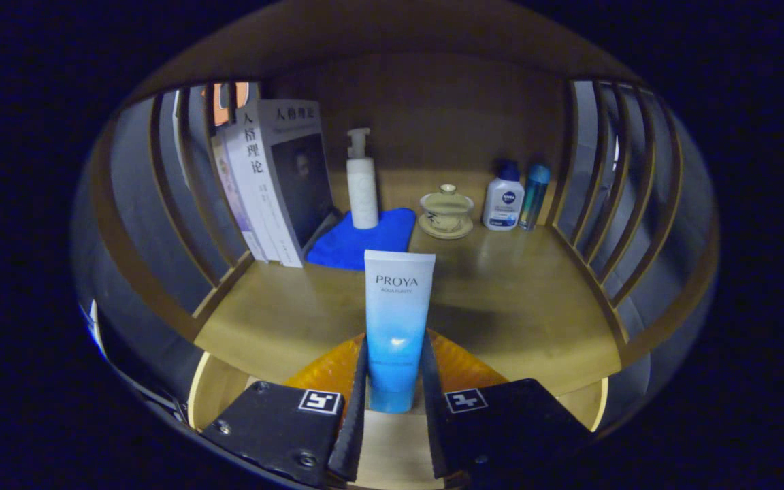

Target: Pull open the drawer, take out the items inside it, and place them on the countertop above the cabinet.

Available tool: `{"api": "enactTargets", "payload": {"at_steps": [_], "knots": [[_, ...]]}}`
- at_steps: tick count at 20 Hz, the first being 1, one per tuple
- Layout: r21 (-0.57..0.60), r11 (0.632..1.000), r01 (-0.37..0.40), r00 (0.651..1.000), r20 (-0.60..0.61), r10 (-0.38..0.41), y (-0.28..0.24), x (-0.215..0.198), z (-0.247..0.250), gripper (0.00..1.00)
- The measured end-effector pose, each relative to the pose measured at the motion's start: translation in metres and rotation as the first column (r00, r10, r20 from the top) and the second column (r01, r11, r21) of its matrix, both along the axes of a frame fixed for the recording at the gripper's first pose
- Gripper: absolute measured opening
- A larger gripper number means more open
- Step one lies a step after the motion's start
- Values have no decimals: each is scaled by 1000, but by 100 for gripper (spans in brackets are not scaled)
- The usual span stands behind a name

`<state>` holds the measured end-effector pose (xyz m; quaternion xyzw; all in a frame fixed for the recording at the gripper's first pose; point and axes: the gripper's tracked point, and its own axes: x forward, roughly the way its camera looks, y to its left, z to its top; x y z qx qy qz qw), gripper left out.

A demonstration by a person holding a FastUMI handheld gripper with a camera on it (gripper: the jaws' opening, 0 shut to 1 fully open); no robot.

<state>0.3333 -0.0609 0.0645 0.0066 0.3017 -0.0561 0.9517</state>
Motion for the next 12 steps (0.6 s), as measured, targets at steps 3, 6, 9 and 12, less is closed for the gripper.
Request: {"api": "enactTargets", "payload": {"at_steps": [3,6,9,12], "knots": [[9,1000,12,999,-33,-11,-4,11,-16,43],[-24,999,22,1000,-15,-23,-12,22,-16,43],[-78,997,29,999,-23,-31,-19,34,-21,43],[-79,996,36,998,-47,-39,-20,35,-28,44]]}}
